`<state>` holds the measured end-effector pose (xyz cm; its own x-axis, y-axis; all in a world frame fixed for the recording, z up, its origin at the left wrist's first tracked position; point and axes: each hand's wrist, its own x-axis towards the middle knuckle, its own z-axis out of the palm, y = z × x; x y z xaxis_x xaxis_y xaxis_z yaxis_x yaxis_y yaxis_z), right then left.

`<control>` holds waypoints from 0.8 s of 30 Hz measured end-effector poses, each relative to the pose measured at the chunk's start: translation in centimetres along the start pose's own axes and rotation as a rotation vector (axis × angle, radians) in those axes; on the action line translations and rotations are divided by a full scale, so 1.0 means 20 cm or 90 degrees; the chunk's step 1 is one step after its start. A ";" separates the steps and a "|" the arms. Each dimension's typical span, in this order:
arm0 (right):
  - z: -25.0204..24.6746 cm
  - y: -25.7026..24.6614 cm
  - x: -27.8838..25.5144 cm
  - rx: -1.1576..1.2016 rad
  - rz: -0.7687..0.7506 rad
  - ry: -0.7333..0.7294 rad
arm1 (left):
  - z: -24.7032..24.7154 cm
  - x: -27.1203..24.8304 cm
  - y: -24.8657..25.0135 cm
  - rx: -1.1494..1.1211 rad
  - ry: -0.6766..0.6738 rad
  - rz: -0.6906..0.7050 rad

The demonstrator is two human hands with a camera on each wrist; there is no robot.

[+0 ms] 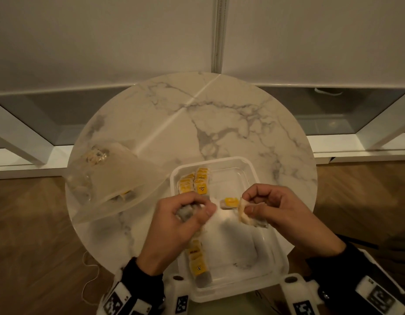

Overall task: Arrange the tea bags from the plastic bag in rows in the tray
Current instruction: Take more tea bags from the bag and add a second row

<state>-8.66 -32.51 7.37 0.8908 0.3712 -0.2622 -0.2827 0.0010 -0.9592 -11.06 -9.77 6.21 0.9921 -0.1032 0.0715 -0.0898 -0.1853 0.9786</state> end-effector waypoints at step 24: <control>-0.03 0.04 0.00 0.008 0.055 -0.010 | 0.12 0.02 0.00 0.025 -0.076 -0.059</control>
<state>-8.73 -33.14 6.53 0.8577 0.3843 -0.3415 -0.3621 -0.0199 -0.9319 -10.85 -12.20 5.77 0.9789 -0.1992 -0.0446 -0.0039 -0.2367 0.9716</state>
